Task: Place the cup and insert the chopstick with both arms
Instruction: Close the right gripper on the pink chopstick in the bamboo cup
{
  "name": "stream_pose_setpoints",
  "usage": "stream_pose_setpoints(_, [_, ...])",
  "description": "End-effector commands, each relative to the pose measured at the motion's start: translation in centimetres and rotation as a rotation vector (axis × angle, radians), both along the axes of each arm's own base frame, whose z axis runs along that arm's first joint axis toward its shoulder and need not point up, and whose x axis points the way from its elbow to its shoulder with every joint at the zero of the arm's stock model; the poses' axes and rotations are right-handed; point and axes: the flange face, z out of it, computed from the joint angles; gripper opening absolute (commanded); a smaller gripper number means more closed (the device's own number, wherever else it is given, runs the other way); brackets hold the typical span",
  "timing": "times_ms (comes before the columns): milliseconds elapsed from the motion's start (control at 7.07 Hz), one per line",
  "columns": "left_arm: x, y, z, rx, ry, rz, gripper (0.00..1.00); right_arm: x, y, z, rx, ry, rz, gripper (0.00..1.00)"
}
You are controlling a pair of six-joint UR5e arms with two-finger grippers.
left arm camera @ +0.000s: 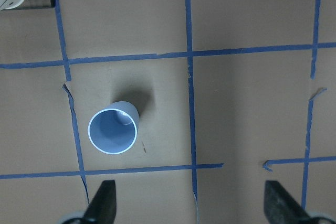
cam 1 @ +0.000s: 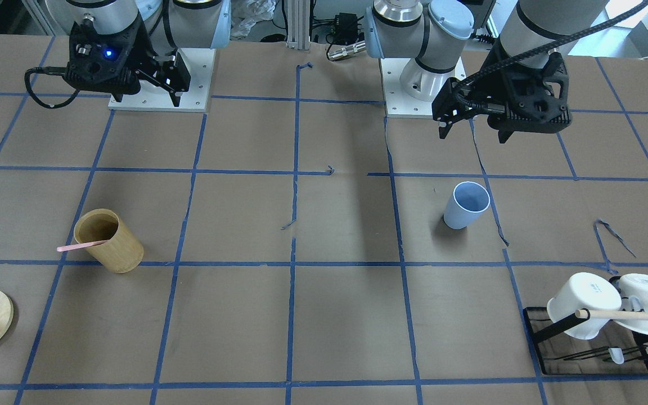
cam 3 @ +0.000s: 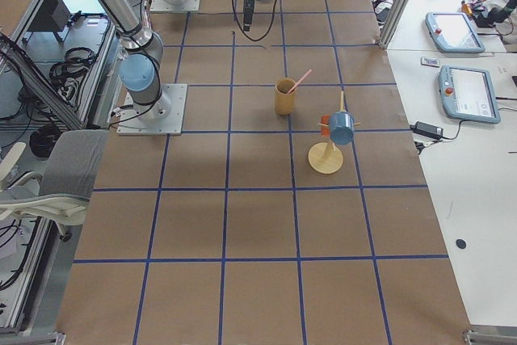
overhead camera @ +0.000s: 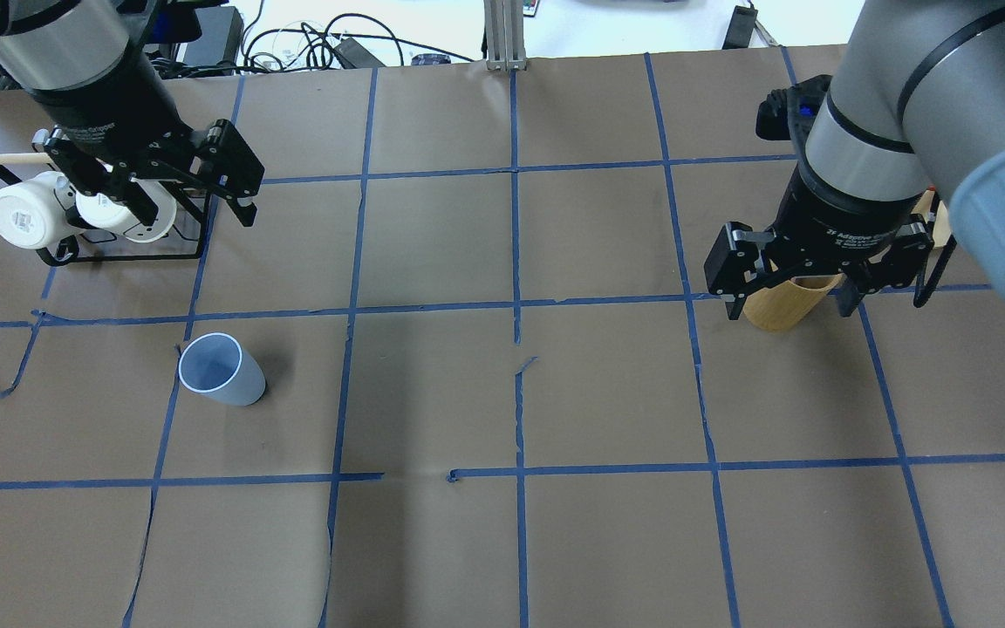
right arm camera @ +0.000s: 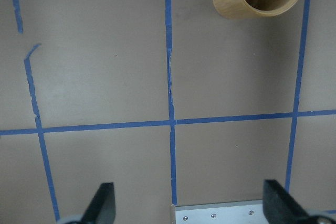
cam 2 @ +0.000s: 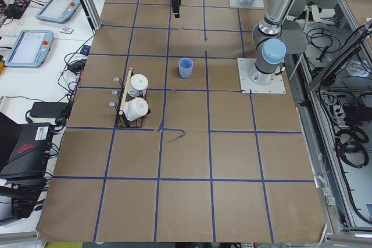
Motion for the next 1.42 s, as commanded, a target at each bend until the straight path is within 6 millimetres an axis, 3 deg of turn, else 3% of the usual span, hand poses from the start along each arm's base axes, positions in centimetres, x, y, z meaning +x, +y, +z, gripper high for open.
stream_pose_setpoints(0, [0.1, 0.1, 0.0, 0.001, 0.001, 0.002, 1.00, 0.1, -0.2, -0.2, 0.006, 0.001, -0.002, 1.00])
stream_pose_setpoints(425, [0.0, 0.6, -0.4, 0.010, 0.000, 0.000, 1.00, 0.2, -1.3, 2.6, -0.074, -0.012, 0.002, 1.00])
stream_pose_setpoints(708, [0.0, 1.4, -0.9, 0.018, 0.000, 0.002, 1.00, 0.3, -1.3, 2.9, -0.081, -0.012, -0.001, 1.00])
stream_pose_setpoints(849, [0.0, 1.4, -0.9, 0.013, 0.000, 0.002, 1.00, -0.1, -1.4, 2.1, -0.060, -0.005, -0.009, 1.00])
stream_pose_setpoints(991, [0.1, 1.4, -0.9, 0.013, 0.000, 0.002, 1.00, -0.5, -3.3, 0.0, -0.031, 0.008, -0.004, 1.00])
stream_pose_setpoints(1132, [0.0, 1.4, -0.9, 0.013, 0.000, 0.000, 1.00, -0.9, -6.4, -0.9, -0.118, 0.009, -0.008, 1.00])
stream_pose_setpoints(1274, [0.0, 1.4, -0.9, 0.013, 0.000, 0.000, 1.00, -1.4, -7.7, -0.5, -0.210, 0.009, -0.020, 1.00])
